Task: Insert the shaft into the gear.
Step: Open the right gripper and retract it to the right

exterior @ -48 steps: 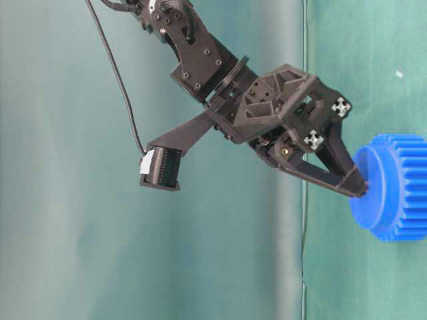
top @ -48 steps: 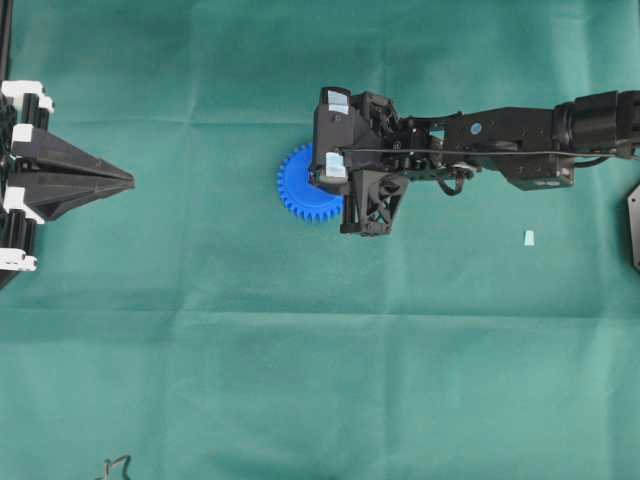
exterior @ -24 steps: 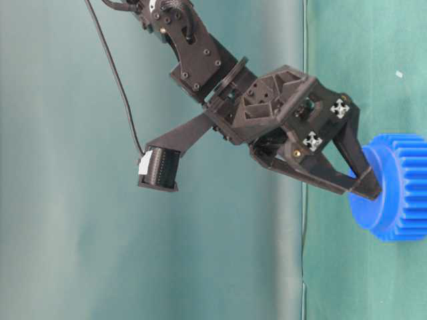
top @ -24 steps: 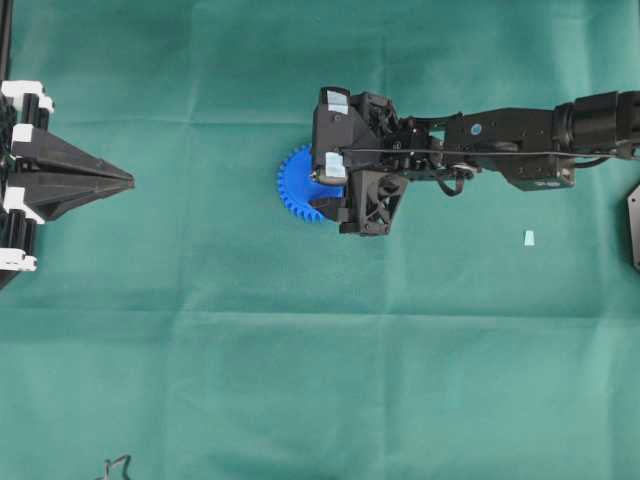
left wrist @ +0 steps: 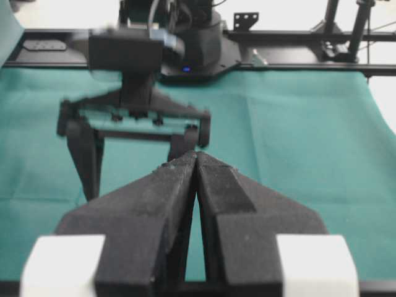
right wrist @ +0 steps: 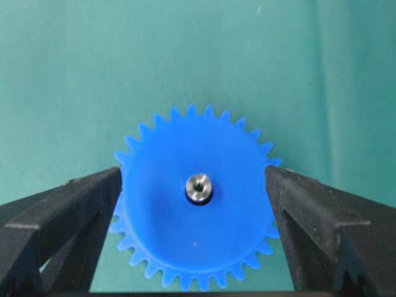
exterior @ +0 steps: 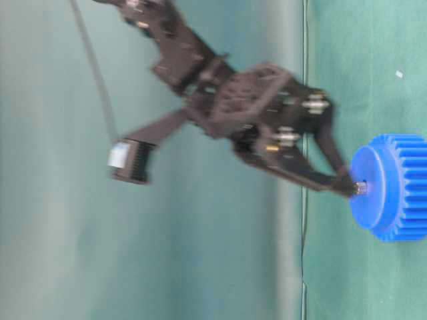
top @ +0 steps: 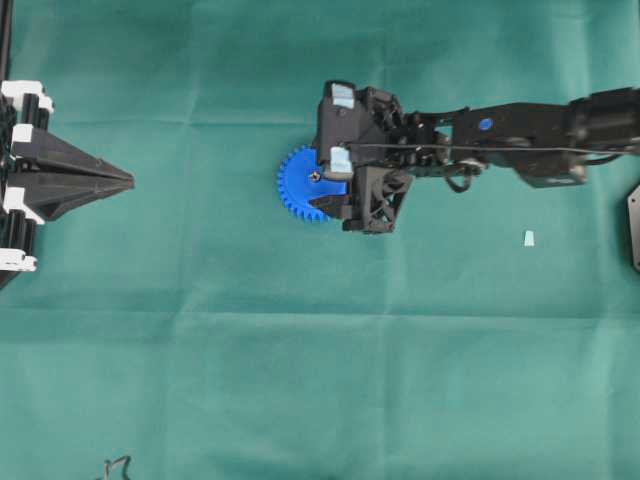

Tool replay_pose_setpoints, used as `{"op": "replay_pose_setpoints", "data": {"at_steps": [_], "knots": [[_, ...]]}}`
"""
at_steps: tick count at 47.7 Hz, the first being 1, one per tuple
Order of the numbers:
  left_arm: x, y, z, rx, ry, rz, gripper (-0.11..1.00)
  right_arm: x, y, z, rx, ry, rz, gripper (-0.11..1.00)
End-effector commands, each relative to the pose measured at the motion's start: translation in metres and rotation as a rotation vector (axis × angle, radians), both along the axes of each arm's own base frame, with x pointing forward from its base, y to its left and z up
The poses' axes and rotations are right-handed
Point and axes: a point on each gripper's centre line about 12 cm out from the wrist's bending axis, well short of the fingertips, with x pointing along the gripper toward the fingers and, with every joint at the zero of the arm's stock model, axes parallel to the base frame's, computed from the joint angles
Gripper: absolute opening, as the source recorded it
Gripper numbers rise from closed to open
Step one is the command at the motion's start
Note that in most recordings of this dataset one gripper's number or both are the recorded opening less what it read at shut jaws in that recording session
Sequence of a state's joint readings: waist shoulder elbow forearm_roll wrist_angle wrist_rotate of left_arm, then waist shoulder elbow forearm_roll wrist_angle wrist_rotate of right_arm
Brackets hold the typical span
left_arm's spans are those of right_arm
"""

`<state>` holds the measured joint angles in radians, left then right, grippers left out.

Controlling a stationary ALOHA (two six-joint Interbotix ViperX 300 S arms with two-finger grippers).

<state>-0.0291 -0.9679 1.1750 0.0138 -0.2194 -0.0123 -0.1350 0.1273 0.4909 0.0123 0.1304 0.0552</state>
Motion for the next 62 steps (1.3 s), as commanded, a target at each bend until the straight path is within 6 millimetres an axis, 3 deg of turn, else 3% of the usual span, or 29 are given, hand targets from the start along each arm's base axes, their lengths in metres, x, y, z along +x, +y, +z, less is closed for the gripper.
{"op": "replay_pose_setpoints", "data": {"at_steps": [1,5,17,25,31,47,62], "knots": [[0.003,0.0,0.012,-0.001,-0.029,-0.002,0.0,-0.001,0.0,0.042,-0.014,-0.091,0.001,0.96],[0.003,0.0,0.012,-0.001,-0.029,-0.002,0.0,-0.004,0.0,0.054,-0.02,-0.117,0.003,0.96],[0.003,0.0,0.011,-0.001,-0.028,-0.002,0.0,-0.011,0.002,0.062,-0.023,-0.132,0.005,0.96],[0.002,0.0,0.012,-0.001,-0.034,-0.002,0.0,-0.031,0.004,0.084,-0.031,-0.18,0.004,0.96],[0.002,0.0,0.013,0.0,-0.035,-0.002,0.0,-0.054,0.007,0.103,-0.038,-0.229,0.004,0.96],[0.001,0.0,0.013,0.0,-0.038,-0.002,0.0,-0.147,0.02,0.141,-0.06,-0.391,0.004,0.96],[0.001,0.0,0.014,0.0,-0.04,-0.002,0.0,-0.222,0.03,0.155,-0.075,-0.496,0.002,0.96]]}}
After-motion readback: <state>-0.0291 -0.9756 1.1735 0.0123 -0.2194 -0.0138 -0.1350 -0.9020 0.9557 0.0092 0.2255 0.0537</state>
